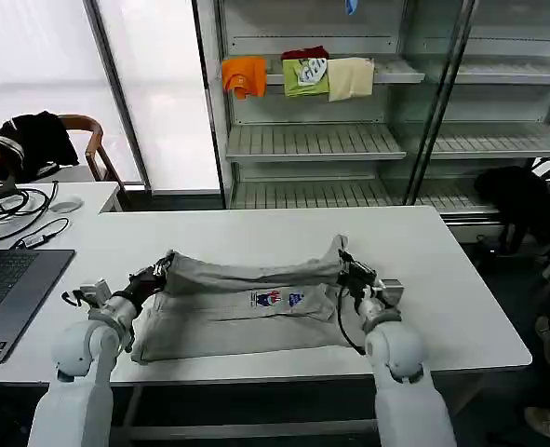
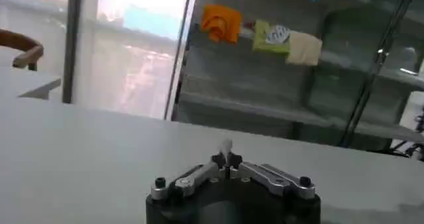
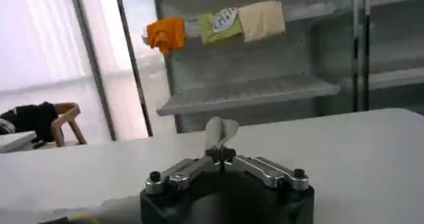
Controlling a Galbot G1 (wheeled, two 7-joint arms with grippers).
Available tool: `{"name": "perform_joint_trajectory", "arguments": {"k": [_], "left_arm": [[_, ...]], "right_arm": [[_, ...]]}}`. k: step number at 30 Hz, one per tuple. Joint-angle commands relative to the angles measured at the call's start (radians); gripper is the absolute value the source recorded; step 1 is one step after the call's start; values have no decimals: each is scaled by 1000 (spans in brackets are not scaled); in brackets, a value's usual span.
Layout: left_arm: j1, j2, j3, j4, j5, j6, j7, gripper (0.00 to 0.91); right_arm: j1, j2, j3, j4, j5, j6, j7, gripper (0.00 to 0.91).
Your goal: Fold and organize the clothes.
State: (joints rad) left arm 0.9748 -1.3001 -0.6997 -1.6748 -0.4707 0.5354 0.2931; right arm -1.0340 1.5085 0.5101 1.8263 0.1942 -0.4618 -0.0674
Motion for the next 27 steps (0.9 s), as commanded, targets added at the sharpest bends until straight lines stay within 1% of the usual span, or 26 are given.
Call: {"name": "perform_joint_trajectory", "arguments": {"k": [1, 5, 9, 15, 16, 17, 18, 19, 21, 23, 25, 27], "left_arm": [[108, 5, -41, -52, -113, -3, 54, 10], [128, 6, -50, -57, -130, -15, 81, 10], [147, 10, -55, -56, -128, -28, 104, 10], [169, 16, -57, -49, -102, -48, 126, 20], [170, 16, -57, -49, -97, -49, 126, 20], [173, 16, -57, -52, -84, -51, 126, 272], [175, 16, -57, -54, -65, -53, 124, 675], [177, 15, -57, -59, -51, -54, 121, 907], [188, 13, -56, -77, 26, -64, 100, 907], [202, 12, -53, -105, 85, -62, 75, 907], [221, 4, -50, -138, 170, -62, 40, 907], [242, -9, -48, -171, 254, -64, 9, 907]], "right_arm": [[-149, -61, 35, 141, 42, -32, 10, 0], [-172, -71, 40, 148, 37, -38, -1, 0], [-193, -69, 29, 150, 10, -35, -17, 0], [-214, -68, 24, 143, -8, -31, -23, 0], [-216, -68, 24, 144, -11, -31, -24, 181], [-219, -69, 25, 146, -16, -36, -25, 907], [-223, -70, 26, 148, -32, -40, -30, 907], [-224, -70, 25, 147, -44, -41, -29, 907], [-230, -68, 25, 144, -107, -30, -22, 907], [-234, -66, 29, 143, -159, -24, -2, 907], [-235, -63, 36, 147, -185, -24, 30, 907], [-234, -63, 41, 154, -192, -24, 60, 907]]}}
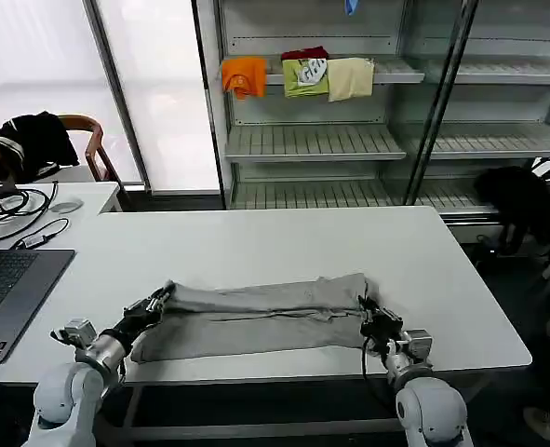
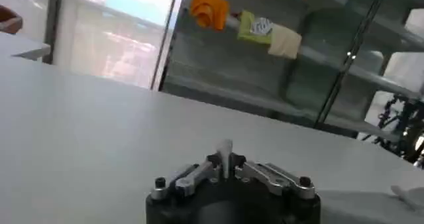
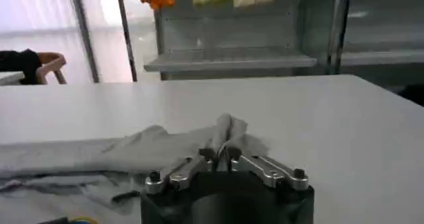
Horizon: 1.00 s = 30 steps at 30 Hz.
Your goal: Fold and organize the clothes.
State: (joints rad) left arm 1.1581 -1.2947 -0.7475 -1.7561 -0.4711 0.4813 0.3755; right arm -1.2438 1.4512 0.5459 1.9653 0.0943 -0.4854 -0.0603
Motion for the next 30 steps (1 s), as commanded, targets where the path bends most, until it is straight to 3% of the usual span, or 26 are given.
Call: {"name": "perform_joint_trajectory", "arguments": {"k": [1, 5, 12, 14, 15, 16, 18, 30], "left_arm": [[82, -22, 5, -116, 284, -10, -106, 907], [131, -50, 22, -152, 334, -8, -205, 907], [156, -78, 39, -140, 353, -10, -271, 907], [162, -81, 41, -139, 346, -10, -273, 715], [165, -83, 42, -141, 340, -7, -275, 443], [168, -85, 43, -141, 341, -6, -277, 252], [173, -88, 44, -144, 331, -6, -276, 40], [167, -95, 65, -144, 267, -40, -274, 0]], "right_arm": [[-23, -6, 11, 20, -89, 15, 60, 907], [-3, -5, 24, 50, -67, 60, 72, 907], [53, -1, 23, 111, -30, 39, 68, 907], [63, 0, 21, 118, -27, 33, 67, 907], [71, 1, 19, 125, -27, 28, 67, 907], [75, 1, 18, 128, -26, 23, 67, 907], [81, 0, 17, 131, -25, 17, 67, 907], [90, 8, 13, 118, -24, 4, 71, 907]]}}
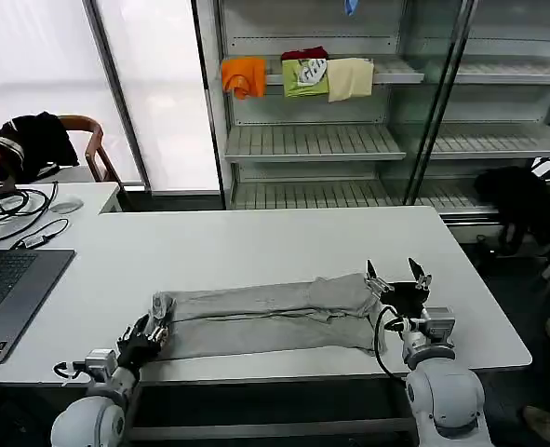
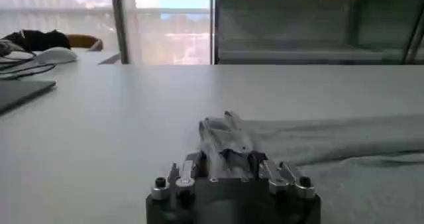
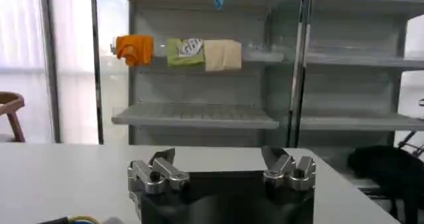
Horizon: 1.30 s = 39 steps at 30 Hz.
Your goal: Fold and organize the clothes.
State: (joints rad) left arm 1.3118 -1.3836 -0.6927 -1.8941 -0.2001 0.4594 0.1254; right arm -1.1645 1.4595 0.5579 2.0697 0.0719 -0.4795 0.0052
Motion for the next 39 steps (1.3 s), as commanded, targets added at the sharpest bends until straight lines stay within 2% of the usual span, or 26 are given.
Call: {"name": "perform_joint_trajectory", "arguments": {"k": [1, 5, 9, 12, 15, 21, 25, 29, 32, 35, 39], "left_arm": [[13, -4, 16, -5, -3, -22, -25, 0], [0, -8, 21, 4, 18, -29, -21, 0], [-3, 5, 2, 19, 139, -77, 5, 0], [-13, 38, -74, 21, 215, -105, 60, 0], [-29, 96, -172, 27, 263, -106, 120, 0], [-53, 358, -408, 125, 280, -133, 200, 0], [-93, 429, -484, 107, 223, -100, 219, 0], [-98, 387, -418, -45, -41, 26, 192, 0], [-88, 271, -302, -173, -173, 118, 152, 10], [-80, 159, -140, -255, -160, 119, 116, 10], [-101, 72, 95, -268, -127, 120, 39, 10]], "right_arm": [[11, 0, 1, 13, -1, -1, 5, 907], [10, -2, 0, 10, -3, -1, 5, 907], [10, -5, 3, 2, -2, -1, 3, 907], [10, -13, 6, -9, -1, -1, 3, 907], [13, -20, 10, -21, 4, 0, 3, 907], [23, -31, 15, -69, 35, 7, 6, 907], [35, -18, 0, -104, 38, 8, 10, 907], [48, 1, -20, -128, 27, 7, 12, 907], [48, 8, -29, -135, 13, 7, 11, 907], [44, 5, -28, -136, 6, 7, 10, 907], [33, -6, -16, -133, 6, 7, 9, 907]]}}
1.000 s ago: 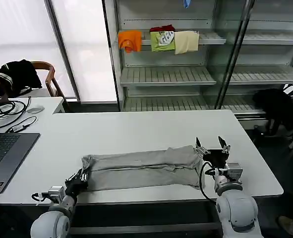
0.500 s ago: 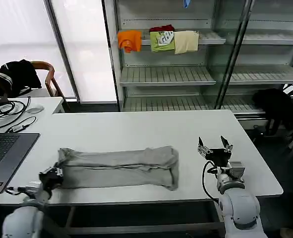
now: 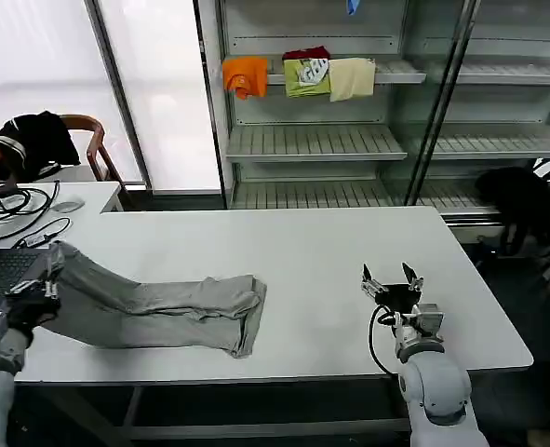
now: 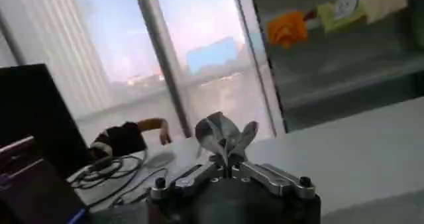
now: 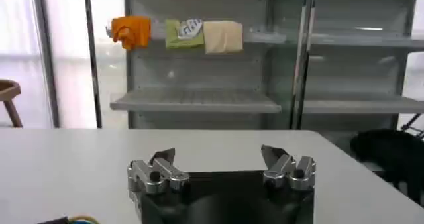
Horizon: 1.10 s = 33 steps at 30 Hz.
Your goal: Fold and organize the clothes.
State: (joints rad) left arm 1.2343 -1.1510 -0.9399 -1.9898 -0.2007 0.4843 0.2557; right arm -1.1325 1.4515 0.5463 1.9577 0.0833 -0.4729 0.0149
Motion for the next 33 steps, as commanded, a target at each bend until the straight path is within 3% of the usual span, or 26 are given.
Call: {"name": "perform_joint_trajectory", "arguments": {"k": [1, 9, 21, 22, 23, 33], "left_arm": [[-26, -165, 364, -170, -123, 95, -98, 10], [-42, -206, 574, -108, -76, 98, -175, 10], [-52, -255, 639, -21, -27, 98, -190, 30], [-55, -259, 642, -7, -3, 97, -190, 605], [-56, -263, 643, 2, 9, 97, -190, 907], [-89, -368, 675, 131, 81, 95, -242, 907]], "right_arm": [[-2, 1, -3, -21, -5, 0, 0, 907], [-19, 2, 8, -21, -7, 3, 2, 907], [-25, 6, -8, -21, -21, 10, -5, 907], [-25, 7, -10, -23, -24, 11, -6, 907], [-25, 7, -12, -23, -26, 12, -6, 907], [-32, 15, -25, -23, -37, 21, -7, 907]]}}
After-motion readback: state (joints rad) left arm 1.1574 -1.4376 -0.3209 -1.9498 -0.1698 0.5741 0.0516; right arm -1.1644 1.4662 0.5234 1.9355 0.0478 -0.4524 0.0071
